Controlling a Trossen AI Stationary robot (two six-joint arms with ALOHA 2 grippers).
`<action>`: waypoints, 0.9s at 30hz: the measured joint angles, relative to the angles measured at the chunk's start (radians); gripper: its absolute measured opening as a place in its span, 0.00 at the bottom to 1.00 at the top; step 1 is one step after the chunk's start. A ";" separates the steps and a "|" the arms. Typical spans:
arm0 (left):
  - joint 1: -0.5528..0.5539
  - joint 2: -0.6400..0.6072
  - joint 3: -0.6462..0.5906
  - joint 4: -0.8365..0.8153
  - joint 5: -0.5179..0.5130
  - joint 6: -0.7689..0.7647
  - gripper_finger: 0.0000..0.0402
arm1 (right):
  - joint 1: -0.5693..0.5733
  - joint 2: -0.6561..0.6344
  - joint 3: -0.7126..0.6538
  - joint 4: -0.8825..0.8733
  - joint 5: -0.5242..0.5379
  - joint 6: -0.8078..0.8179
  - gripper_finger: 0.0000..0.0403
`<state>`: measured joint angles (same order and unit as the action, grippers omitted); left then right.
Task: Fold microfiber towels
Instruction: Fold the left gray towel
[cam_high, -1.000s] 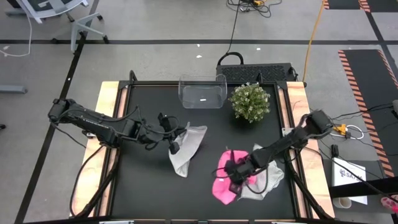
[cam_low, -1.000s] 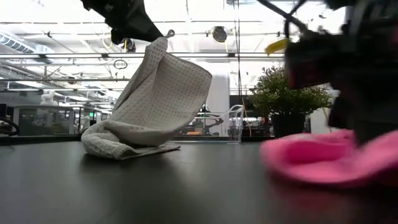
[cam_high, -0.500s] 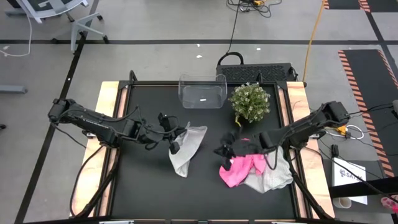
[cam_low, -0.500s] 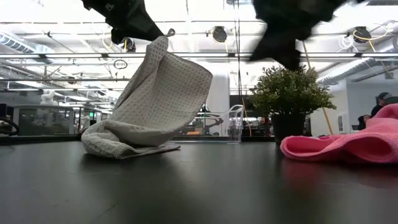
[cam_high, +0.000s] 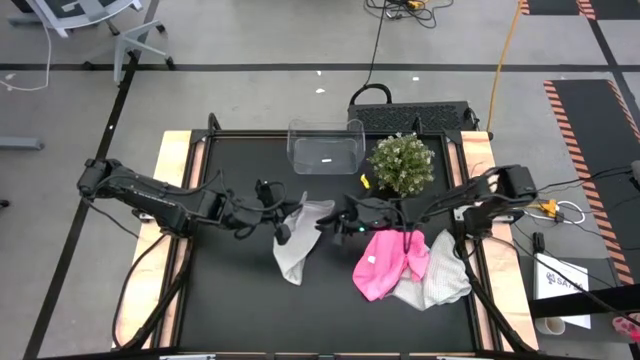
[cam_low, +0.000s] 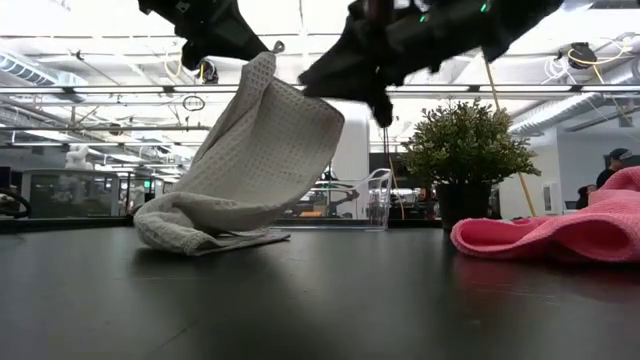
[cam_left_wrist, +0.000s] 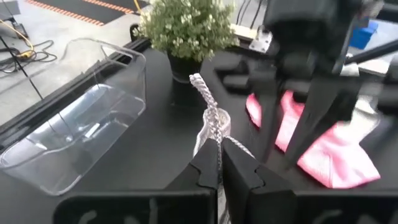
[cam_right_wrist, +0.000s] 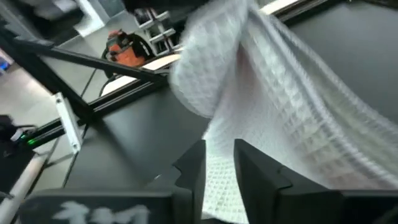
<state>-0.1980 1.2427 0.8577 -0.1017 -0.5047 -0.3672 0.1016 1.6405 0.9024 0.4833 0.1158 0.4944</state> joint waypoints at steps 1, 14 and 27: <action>0.003 0.000 0.000 0.003 -0.001 0.003 0.03 | -0.006 0.020 0.000 0.030 -0.009 0.010 0.22; 0.030 0.005 0.000 0.003 0.002 0.034 0.01 | -0.057 0.126 0.142 0.154 -0.042 -0.057 0.34; 0.030 0.078 -0.001 0.068 0.011 0.033 0.03 | -0.078 0.117 0.223 -0.110 -0.029 -0.102 0.34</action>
<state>-0.1683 1.3210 0.8566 -0.0336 -0.4932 -0.3344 0.0234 1.7573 1.1255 0.3734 0.0872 0.3921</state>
